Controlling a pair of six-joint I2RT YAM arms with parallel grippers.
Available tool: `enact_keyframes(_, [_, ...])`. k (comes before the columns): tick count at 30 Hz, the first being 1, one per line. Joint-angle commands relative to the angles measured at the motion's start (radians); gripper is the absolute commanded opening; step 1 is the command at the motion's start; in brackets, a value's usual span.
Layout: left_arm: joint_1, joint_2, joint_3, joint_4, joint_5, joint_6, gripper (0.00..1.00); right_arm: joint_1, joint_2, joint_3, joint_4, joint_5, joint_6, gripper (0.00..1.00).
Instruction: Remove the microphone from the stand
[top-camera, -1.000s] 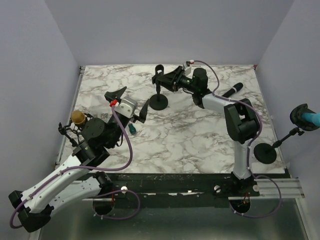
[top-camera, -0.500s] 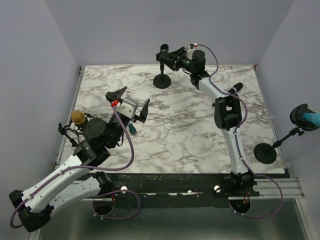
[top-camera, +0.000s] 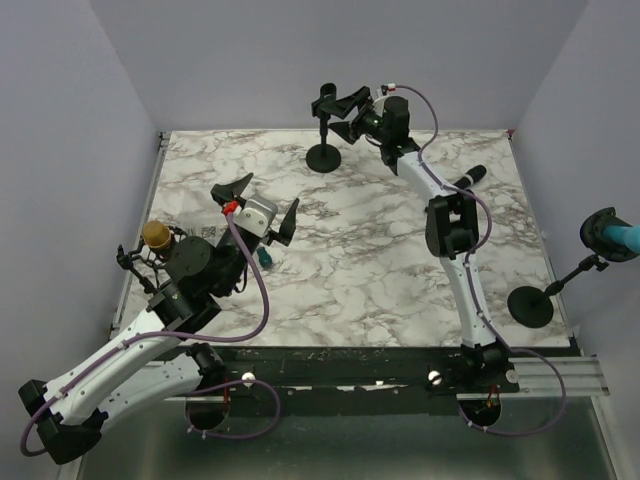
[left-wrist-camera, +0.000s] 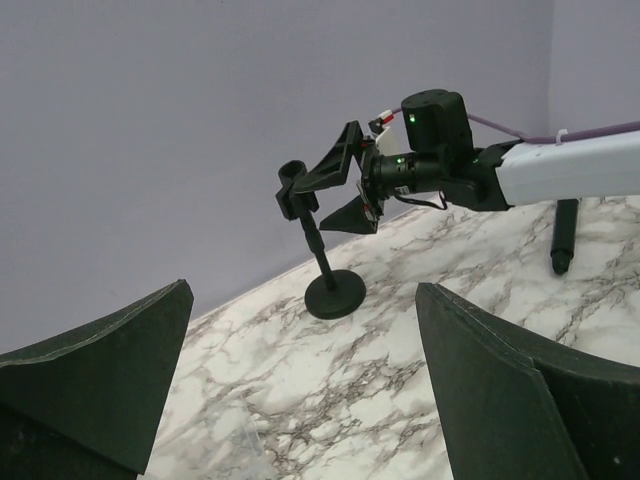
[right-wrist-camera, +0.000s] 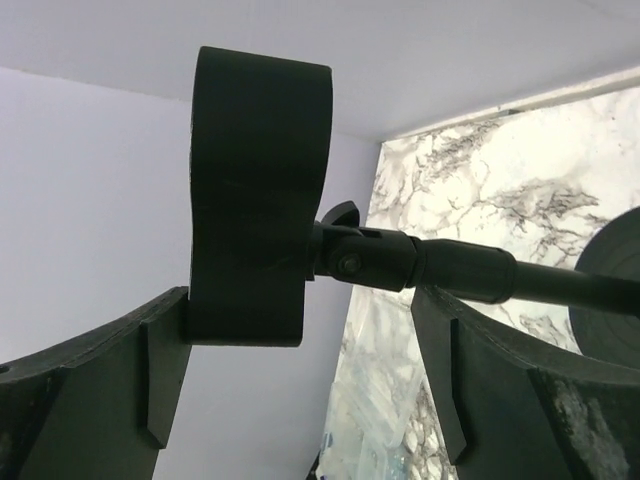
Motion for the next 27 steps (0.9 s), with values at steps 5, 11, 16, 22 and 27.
enact_keyframes(5, [-0.003, -0.014, -0.005, 0.023, -0.025, 0.011, 0.96, -0.015, -0.231, -0.229, -0.305, 0.016, -0.250, 1.00])
enact_keyframes(11, [-0.003, -0.013, -0.004, 0.020, -0.023, 0.000, 0.96, -0.014, -0.606, -0.754, -0.167, 0.044, -0.336, 1.00])
enact_keyframes(16, [-0.004, -0.015, 0.000, 0.014, -0.019, -0.011, 0.95, -0.012, -0.848, -1.081, -0.037, 0.016, -0.408, 1.00])
enact_keyframes(22, [-0.004, -0.038, 0.006, 0.007, -0.021, -0.026, 0.95, 0.156, -0.990, -1.389, 0.200, 0.061, -0.514, 1.00])
enact_keyframes(27, [-0.003, -0.058, -0.001, 0.020, -0.048, -0.017, 0.95, 0.408, -0.937, -1.462, 0.444, 0.191, -0.590, 1.00])
